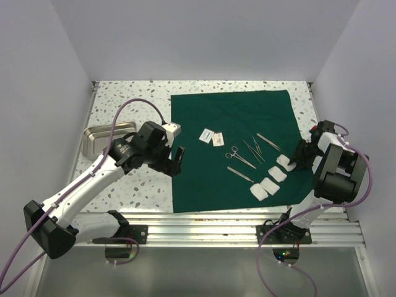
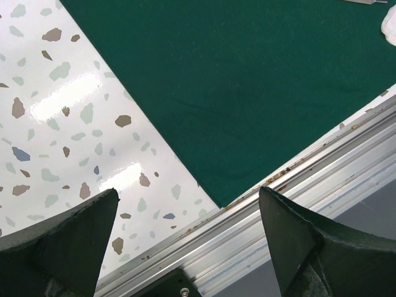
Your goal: Prepare the surgical pack
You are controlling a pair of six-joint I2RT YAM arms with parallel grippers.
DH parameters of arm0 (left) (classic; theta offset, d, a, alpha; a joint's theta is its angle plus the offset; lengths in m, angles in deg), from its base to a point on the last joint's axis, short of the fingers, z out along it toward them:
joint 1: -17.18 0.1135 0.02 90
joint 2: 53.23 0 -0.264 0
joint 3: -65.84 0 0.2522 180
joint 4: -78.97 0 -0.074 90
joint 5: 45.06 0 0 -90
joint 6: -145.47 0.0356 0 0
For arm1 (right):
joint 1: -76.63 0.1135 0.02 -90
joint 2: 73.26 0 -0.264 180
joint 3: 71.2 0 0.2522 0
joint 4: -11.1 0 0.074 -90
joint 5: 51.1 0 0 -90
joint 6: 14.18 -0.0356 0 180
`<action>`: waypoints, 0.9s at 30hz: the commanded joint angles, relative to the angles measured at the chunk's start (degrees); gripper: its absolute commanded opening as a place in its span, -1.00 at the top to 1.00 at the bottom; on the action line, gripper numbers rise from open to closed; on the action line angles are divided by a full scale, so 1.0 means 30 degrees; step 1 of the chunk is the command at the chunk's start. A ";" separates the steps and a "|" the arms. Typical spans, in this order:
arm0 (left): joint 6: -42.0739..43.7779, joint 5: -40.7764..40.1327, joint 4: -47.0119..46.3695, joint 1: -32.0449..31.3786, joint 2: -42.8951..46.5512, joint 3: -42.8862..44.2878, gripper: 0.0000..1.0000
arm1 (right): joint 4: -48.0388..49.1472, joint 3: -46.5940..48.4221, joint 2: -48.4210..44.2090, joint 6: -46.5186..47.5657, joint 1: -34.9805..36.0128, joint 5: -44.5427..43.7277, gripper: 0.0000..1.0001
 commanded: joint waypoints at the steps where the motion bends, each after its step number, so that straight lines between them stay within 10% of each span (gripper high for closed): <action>1: 0.0502 0.0038 -0.0249 0.0105 0.0106 0.0453 -0.99 | 0.0436 0.0561 -0.0498 -0.0123 0.0020 0.0165 0.17; 27: 0.0355 0.0564 -0.0278 0.0631 0.0194 0.0306 -0.99 | 0.0963 0.0795 0.0206 0.0142 0.0224 0.0195 0.10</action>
